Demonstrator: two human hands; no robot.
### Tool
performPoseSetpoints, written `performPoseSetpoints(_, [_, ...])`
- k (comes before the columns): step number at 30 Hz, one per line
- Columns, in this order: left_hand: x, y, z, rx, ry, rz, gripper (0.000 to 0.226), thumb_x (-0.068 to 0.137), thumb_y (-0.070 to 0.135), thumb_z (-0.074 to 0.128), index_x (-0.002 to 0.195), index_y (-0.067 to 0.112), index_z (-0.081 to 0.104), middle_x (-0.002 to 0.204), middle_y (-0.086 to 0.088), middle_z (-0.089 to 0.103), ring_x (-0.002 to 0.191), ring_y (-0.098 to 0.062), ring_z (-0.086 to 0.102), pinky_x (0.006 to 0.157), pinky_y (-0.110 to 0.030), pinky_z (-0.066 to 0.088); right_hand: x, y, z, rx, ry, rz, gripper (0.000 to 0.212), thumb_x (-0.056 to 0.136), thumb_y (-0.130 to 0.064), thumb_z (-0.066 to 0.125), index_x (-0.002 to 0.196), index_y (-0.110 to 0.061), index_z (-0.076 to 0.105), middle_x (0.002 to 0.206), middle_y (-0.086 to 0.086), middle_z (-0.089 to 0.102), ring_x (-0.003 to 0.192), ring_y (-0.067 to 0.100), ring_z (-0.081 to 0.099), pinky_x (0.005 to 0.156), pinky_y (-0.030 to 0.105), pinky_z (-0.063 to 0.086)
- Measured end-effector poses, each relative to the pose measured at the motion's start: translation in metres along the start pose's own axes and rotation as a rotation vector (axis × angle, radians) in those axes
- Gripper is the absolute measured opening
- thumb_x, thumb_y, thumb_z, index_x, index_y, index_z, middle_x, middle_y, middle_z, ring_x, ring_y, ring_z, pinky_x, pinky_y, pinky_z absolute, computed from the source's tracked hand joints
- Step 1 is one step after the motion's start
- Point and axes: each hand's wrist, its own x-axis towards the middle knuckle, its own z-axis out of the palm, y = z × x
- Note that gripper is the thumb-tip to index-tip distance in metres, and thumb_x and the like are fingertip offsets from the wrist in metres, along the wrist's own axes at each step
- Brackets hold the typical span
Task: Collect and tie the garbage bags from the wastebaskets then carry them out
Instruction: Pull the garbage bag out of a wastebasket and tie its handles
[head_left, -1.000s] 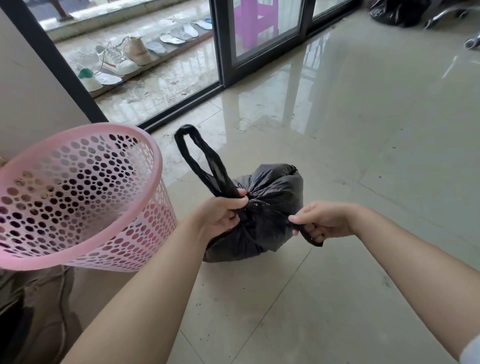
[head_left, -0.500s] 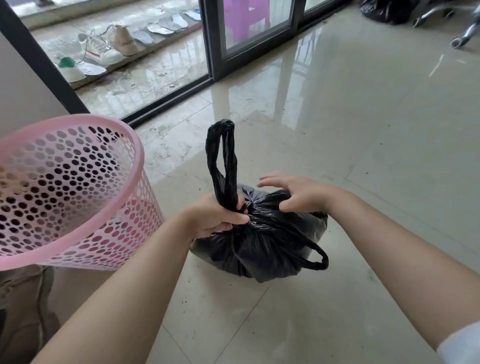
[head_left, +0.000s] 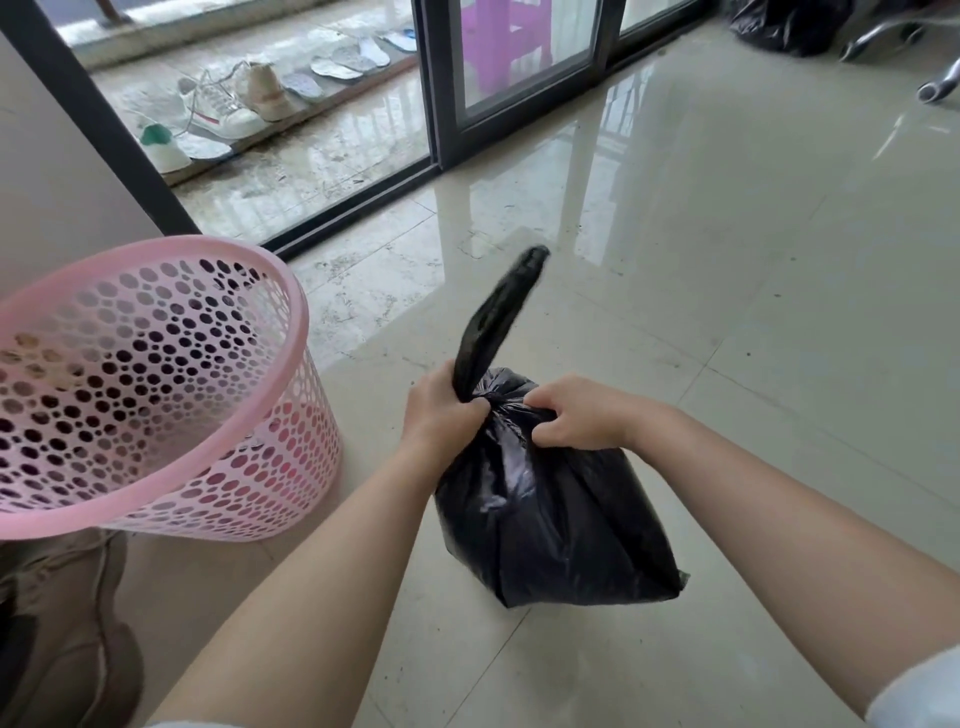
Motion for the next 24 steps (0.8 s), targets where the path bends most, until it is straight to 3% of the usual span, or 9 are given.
performPoseSetpoints(3, [-0.001,-0.003,0.004,0.198,0.044,0.005,0.024,0.084,0.004,0.048,0.108,0.002,0.048,0.103,-0.021,0.061,0.097,-0.034,0.056,0.076,-0.034,0.041,0.003,-0.007,0.002,-0.065,0.005,-0.029,0.021,0.083,-0.01,0.049,0.065,-0.01,0.038,0.061,0.001,0.039,0.072,0.021,0.039,0.052,0.022,0.026])
performPoseSetpoints(5, [0.002,-0.005,0.008,0.286,0.012,-0.065,0.026,0.088,0.006,0.044,0.114,0.003,0.044,0.107,-0.022,0.059,0.1,-0.036,0.055,0.077,-0.035,0.04,0.006,-0.009,0.005,-0.087,0.008,-0.033,0.023,0.083,-0.011,0.049,0.064,-0.01,0.036,0.06,-0.001,0.037,0.073,0.021,0.038,0.051,0.021,0.025])
performPoseSetpoints(7, [0.006,-0.002,0.006,0.261,-0.085,-0.164,0.022,0.088,0.005,0.043,0.109,0.004,0.05,0.096,-0.017,0.059,0.094,-0.031,0.054,0.073,-0.03,0.041,0.007,-0.006,0.006,-0.064,0.003,-0.02,0.012,0.083,-0.011,0.048,0.073,-0.008,0.042,0.065,0.002,0.043,0.074,0.022,0.04,0.052,0.021,0.027])
performPoseSetpoints(9, [0.008,-0.002,-0.003,-0.026,-0.208,-0.326,0.013,0.089,0.0,0.043,0.083,0.006,0.053,0.069,-0.008,0.053,0.074,-0.022,0.051,0.057,-0.024,0.041,0.003,0.0,0.006,-0.018,-0.015,0.018,0.01,0.083,-0.01,0.048,0.074,-0.01,0.044,0.072,0.004,0.047,0.073,0.02,0.042,0.054,0.021,0.028])
performPoseSetpoints(10, [0.008,-0.004,-0.007,-0.217,-0.275,-0.438,0.022,0.09,-0.001,0.042,0.072,0.008,0.05,0.058,-0.004,0.051,0.064,-0.02,0.047,0.051,-0.022,0.038,0.001,0.003,0.006,0.003,-0.022,0.044,0.016,0.084,-0.01,0.048,0.068,-0.013,0.043,0.07,0.002,0.046,0.07,0.019,0.041,0.054,0.021,0.028])
performPoseSetpoints(13, [0.006,-0.016,-0.013,-0.632,-0.35,-0.652,0.033,0.095,0.002,0.034,0.066,0.014,0.046,0.051,-0.003,0.055,0.059,-0.015,0.043,0.057,-0.024,0.034,-0.001,0.012,0.01,0.02,-0.029,0.094,0.033,0.084,-0.011,0.047,0.057,-0.021,0.032,0.062,-0.002,0.037,0.071,0.02,0.038,0.054,0.024,0.026])
performPoseSetpoints(16, [0.005,-0.016,-0.006,-0.578,-0.337,-0.623,0.034,0.092,-0.006,0.034,0.068,0.014,0.045,0.067,-0.006,0.046,0.059,-0.016,0.042,0.056,-0.025,0.037,0.001,0.01,0.014,-0.031,-0.022,0.097,0.034,0.084,-0.011,0.047,0.056,-0.018,0.029,0.061,-0.002,0.036,0.064,0.017,0.037,0.053,0.025,0.026])
performPoseSetpoints(19, [0.003,-0.013,0.0,-0.492,-0.273,-0.523,0.037,0.084,-0.018,0.037,0.065,0.013,0.046,0.063,-0.007,0.043,0.055,-0.017,0.042,0.049,-0.02,0.035,0.0,0.008,0.012,-0.039,-0.019,0.091,0.036,0.085,-0.011,0.047,0.056,-0.017,0.027,0.06,-0.002,0.034,0.056,0.011,0.033,0.051,0.022,0.024])
performPoseSetpoints(24, [-0.003,-0.012,-0.004,-0.534,-0.412,-0.513,0.027,0.09,-0.003,0.047,0.068,0.014,0.05,0.064,-0.003,0.05,0.051,-0.01,0.052,0.05,-0.019,0.043,-0.003,0.011,0.01,-0.021,-0.039,0.097,0.025,0.083,-0.01,0.047,0.061,-0.013,0.037,0.064,0.002,0.04,0.062,0.017,0.038,0.053,0.026,0.026])
